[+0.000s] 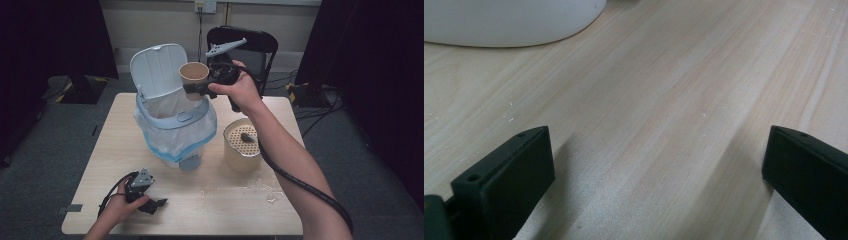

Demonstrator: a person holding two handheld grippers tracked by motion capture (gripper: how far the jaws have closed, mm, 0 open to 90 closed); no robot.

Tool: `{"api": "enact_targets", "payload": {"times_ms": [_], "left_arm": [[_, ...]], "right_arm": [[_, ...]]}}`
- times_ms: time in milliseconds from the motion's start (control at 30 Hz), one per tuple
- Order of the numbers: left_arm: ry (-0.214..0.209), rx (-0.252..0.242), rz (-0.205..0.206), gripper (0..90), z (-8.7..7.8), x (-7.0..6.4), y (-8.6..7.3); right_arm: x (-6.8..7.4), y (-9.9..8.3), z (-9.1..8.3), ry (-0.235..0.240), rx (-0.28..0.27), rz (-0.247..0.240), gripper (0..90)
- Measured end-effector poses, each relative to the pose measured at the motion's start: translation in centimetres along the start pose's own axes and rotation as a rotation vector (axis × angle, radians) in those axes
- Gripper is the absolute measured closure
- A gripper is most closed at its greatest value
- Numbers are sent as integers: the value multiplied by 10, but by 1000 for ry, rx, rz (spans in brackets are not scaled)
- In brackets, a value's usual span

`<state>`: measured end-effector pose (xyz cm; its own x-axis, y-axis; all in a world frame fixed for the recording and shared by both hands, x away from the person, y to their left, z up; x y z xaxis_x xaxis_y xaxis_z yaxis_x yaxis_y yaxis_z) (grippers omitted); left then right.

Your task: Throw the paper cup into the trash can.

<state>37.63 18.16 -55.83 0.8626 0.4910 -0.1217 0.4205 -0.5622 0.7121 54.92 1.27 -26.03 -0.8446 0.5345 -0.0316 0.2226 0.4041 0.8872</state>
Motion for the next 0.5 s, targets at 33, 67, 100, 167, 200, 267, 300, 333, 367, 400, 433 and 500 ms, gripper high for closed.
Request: {"api": "enact_targets", "payload": {"times_ms": [33, 67, 100, 167, 200, 267, 300, 333, 367, 400, 433, 500], "left_arm": [[0, 0, 0, 0, 0, 0, 0], [0, -4, -3, 0, 0, 0, 0], [0, -3, -3, 0, 0, 0, 0], [0, 0, 0, 0, 0, 0, 0], [0, 0, 0, 0, 0, 0, 0], [0, 0, 0, 0, 0, 0, 0], [0, 0, 0, 0, 0, 0, 0], [0, 0, 0, 0, 0, 0, 0], [0, 0, 0, 0, 0, 0, 0], [0, 0, 0, 0, 0, 0, 0], [0, -4, -4, 0, 0, 0, 0], [0, -4, -4, 0, 0, 0, 0]], "right_arm": [[1, 0, 2, 3, 0, 0, 275], [3, 1, 5, 6, 0, 3, 274], [4, 1, 8, 12, 0, -3, 274], [7, 2, 13, 14, 1, -4, 274], [8, 2, 16, 20, 2, -3, 273], [11, 3, 22, 22, 1, -1, 270], [11, 3, 22, 22, 1, -1, 270], [14, 5, 28, 36, -3, 8, 263], [15, 5, 30, 41, -6, 16, 259], [16, 5, 33, 45, -5, 30, 238], [17, 5, 35, 48, 0, 45, 209], [18, 5, 39, 39, 4, 45, 179]]}}
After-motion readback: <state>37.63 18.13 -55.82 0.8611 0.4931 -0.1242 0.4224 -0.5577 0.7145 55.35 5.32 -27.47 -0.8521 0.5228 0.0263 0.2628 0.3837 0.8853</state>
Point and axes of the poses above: each handheld gripper's, and its own axes: z roughly forward along the jaws, y roughly out of its top, x roughly to its left, the point moved 8 cm from there along z, roughly forward along the jaws, and after that the axes turned 10 degrees about -y, right-handed, at the moved point
